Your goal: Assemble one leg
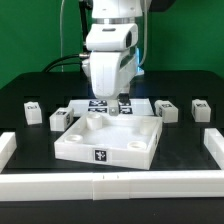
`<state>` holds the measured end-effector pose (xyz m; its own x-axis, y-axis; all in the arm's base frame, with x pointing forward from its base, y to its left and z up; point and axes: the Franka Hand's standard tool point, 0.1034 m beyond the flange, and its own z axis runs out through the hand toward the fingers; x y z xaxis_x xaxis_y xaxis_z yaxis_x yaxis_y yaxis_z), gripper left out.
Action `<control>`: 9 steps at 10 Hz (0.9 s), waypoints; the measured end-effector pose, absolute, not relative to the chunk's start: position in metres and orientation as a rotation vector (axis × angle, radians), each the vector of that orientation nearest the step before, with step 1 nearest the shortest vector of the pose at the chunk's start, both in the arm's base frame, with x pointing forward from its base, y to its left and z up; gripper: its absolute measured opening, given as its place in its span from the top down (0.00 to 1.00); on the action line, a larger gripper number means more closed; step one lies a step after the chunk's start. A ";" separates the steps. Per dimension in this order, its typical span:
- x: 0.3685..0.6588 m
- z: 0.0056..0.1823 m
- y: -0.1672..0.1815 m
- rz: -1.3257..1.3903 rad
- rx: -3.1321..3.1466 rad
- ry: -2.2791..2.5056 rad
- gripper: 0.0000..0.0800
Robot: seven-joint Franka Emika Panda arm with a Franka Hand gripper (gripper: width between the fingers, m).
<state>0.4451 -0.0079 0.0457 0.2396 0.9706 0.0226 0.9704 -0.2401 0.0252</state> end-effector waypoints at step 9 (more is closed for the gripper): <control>0.421 0.007 0.000 -0.009 2.479 1.991 0.51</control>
Offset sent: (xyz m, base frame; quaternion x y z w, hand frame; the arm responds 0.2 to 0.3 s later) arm -0.0011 0.0038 -0.0277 0.0306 -0.0139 -0.0185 0.9993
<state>0.4214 0.0001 0.0072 0.2159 0.9762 0.0193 0.9760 -0.2153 -0.0326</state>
